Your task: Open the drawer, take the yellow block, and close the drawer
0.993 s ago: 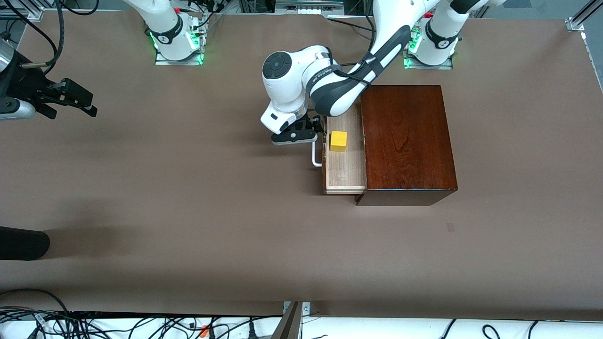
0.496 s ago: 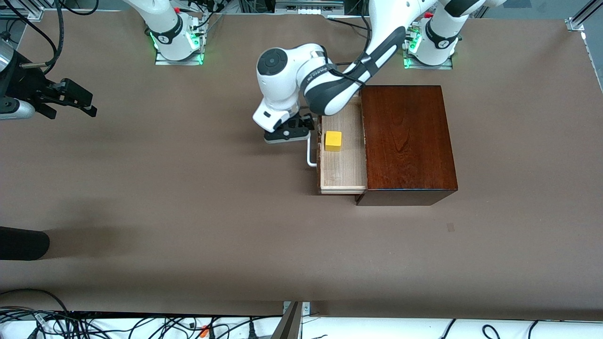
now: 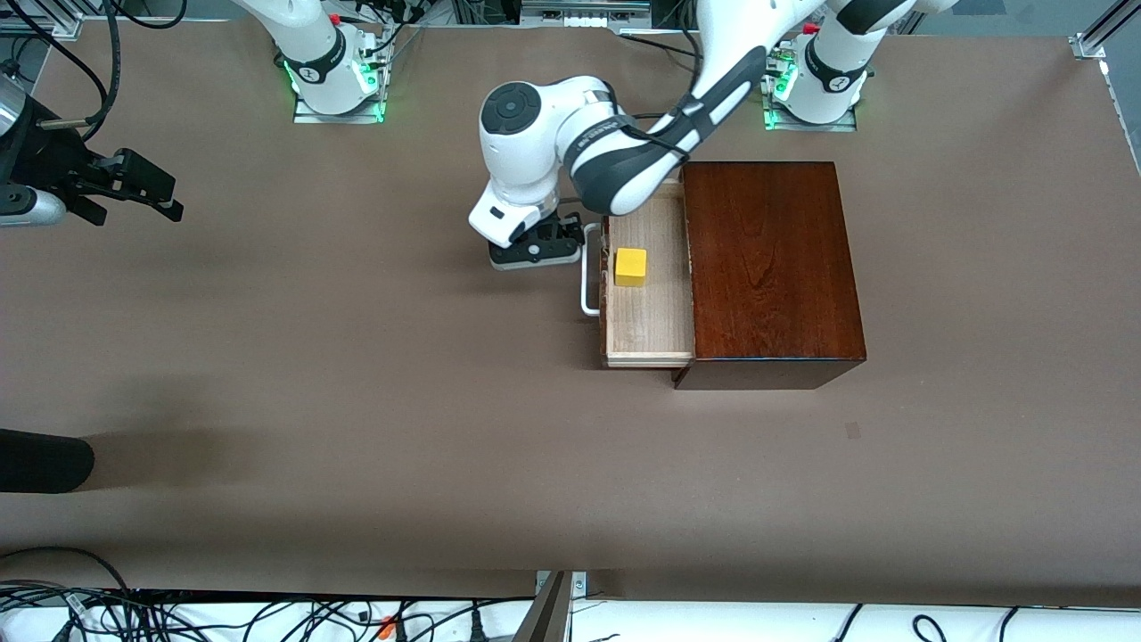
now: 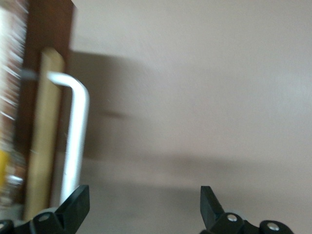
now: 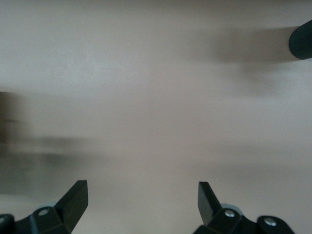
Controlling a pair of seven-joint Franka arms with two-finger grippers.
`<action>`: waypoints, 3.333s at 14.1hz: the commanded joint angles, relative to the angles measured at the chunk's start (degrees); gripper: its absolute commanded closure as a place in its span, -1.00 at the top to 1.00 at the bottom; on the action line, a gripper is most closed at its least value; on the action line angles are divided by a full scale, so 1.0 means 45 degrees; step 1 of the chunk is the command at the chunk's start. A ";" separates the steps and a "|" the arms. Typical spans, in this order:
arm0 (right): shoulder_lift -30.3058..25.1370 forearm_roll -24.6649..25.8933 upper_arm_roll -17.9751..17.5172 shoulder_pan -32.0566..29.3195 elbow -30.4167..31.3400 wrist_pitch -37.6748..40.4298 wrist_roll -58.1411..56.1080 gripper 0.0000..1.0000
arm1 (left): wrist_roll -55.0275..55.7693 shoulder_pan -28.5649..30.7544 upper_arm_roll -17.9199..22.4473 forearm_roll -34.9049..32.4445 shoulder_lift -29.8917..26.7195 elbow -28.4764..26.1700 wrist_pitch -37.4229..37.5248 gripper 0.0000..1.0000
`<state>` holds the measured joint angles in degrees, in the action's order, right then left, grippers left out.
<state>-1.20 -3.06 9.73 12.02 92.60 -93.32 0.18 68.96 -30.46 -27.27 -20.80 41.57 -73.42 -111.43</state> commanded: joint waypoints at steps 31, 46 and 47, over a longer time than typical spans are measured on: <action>0.1669 -0.0044 -0.4932 0.1896 -0.1728 0.1698 -0.0607 1.00 | -1.6003 0.5675 0.6568 0.5423 -0.9100 -0.3254 0.5699 1.00; 0.8037 0.2396 -0.5111 0.6291 -0.5694 -0.3578 -0.5020 1.00 | -1.5929 0.5675 0.6568 0.5344 -0.8964 -0.3137 0.5699 1.00; 0.8330 0.2436 -0.5111 0.6467 -0.5850 -0.3636 -0.5060 1.00 | -1.5929 0.5656 0.6549 0.5344 -0.8944 -0.3137 0.5699 1.00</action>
<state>32.33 6.29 -13.65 39.12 71.27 -110.17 -20.76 -1.49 -5.01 2.15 2.77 1.99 -86.87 -85.23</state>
